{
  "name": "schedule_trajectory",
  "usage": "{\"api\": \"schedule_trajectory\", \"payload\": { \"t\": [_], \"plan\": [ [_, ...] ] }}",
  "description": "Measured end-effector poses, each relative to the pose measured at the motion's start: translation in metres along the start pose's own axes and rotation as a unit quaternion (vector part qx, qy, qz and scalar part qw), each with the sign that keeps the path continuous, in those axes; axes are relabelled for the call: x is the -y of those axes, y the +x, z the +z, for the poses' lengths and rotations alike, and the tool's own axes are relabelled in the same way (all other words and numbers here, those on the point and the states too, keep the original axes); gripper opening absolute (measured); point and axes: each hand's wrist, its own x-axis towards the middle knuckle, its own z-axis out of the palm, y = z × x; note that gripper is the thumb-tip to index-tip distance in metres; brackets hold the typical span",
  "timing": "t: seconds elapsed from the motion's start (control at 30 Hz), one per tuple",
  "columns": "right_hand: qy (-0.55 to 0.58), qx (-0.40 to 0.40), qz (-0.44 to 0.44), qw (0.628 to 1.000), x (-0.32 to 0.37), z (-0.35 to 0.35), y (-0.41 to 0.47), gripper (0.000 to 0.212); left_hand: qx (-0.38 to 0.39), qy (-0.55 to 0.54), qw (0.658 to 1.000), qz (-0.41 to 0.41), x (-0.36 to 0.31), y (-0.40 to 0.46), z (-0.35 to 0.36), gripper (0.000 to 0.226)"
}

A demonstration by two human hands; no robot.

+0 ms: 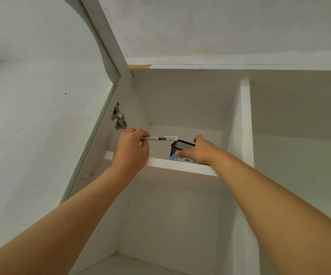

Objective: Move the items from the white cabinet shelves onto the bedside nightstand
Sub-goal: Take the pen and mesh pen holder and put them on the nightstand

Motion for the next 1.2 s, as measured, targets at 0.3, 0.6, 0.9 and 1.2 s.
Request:
{"api": "schedule_trajectory", "payload": {
  "t": [0.3,0.6,0.9,1.2],
  "plan": [
    [-0.061,0.008,-0.007,0.998,0.0014,0.0003,0.0027,0.075,-0.008,0.002,1.0,0.002,-0.0017,-0.001,0.0009,0.02],
    [-0.074,-0.027,-0.115,0.99,0.0002,0.0006,0.0031,0.077,-0.004,0.007,1.0,0.001,-0.0034,-0.0023,0.0003,0.019],
    [-0.013,-0.038,-0.111,0.993,-0.0005,0.0019,0.0076,0.056,-0.006,0.015,1.0,-0.004,-0.0029,-0.0017,0.0017,0.019],
    [0.042,-0.085,-0.087,0.992,0.0022,-0.0002,0.0032,0.046,-0.011,0.008,1.0,-0.002,-0.0019,-0.0026,0.0025,0.019]
  ]
}}
